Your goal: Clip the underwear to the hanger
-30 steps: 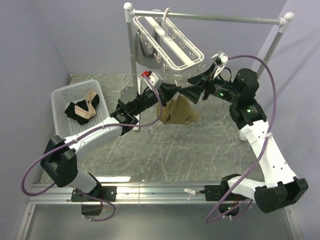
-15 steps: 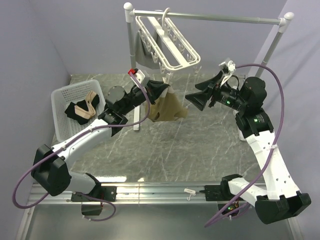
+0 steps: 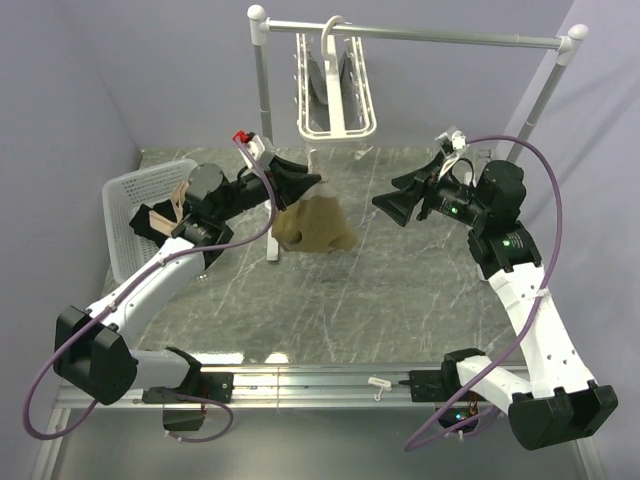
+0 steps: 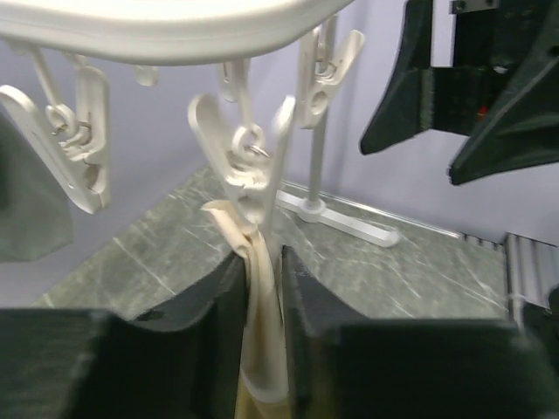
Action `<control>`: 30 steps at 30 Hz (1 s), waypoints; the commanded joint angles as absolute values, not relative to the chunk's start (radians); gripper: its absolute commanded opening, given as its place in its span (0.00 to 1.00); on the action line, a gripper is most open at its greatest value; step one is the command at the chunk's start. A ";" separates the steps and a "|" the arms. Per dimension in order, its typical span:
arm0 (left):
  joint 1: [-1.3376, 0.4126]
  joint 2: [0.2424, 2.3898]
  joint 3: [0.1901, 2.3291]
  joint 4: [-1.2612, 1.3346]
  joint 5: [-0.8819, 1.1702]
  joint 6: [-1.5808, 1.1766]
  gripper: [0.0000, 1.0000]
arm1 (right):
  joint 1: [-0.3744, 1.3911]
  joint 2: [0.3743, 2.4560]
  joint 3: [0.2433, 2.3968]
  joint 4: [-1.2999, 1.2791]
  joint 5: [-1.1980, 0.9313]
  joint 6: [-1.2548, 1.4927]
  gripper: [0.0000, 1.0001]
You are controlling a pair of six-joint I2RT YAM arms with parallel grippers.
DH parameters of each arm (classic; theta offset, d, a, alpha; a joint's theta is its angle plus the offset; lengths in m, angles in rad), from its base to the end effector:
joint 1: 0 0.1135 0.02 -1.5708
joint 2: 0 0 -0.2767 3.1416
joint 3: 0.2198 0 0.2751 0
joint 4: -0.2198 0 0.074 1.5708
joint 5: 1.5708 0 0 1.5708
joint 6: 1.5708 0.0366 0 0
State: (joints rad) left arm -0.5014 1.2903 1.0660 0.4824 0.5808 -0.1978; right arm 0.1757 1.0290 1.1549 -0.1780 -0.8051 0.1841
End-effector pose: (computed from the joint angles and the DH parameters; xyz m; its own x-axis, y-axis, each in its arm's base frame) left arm 0.2706 -0.1712 0.4048 0.0491 -0.2142 -0.9755 0.8941 0.4447 -0.0527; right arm 0.2271 0.0671 0.4386 -0.2023 0.0929 -0.9749 -0.8066 0.5488 0.2197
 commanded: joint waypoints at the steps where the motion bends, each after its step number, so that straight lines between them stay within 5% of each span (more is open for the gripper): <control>1: -0.469 1.252 1.065 0.463 0.736 -0.222 0.29 | 0.167 1.026 1.134 -0.129 -0.813 0.178 0.85; 7: -0.410 1.241 1.086 0.327 0.948 -0.152 0.50 | 0.164 1.040 1.071 -0.069 -0.808 0.231 0.84; 16: -0.282 1.267 1.144 0.092 1.115 -0.038 0.69 | 0.166 1.095 0.963 0.060 -0.767 0.334 0.78; 25: -0.230 1.287 1.124 -0.077 1.049 0.095 0.67 | 0.166 1.236 0.881 0.285 -0.726 0.486 0.65; 30: -0.232 1.273 1.051 0.062 1.028 0.023 0.65 | 0.172 1.296 0.877 0.391 -0.706 0.535 0.61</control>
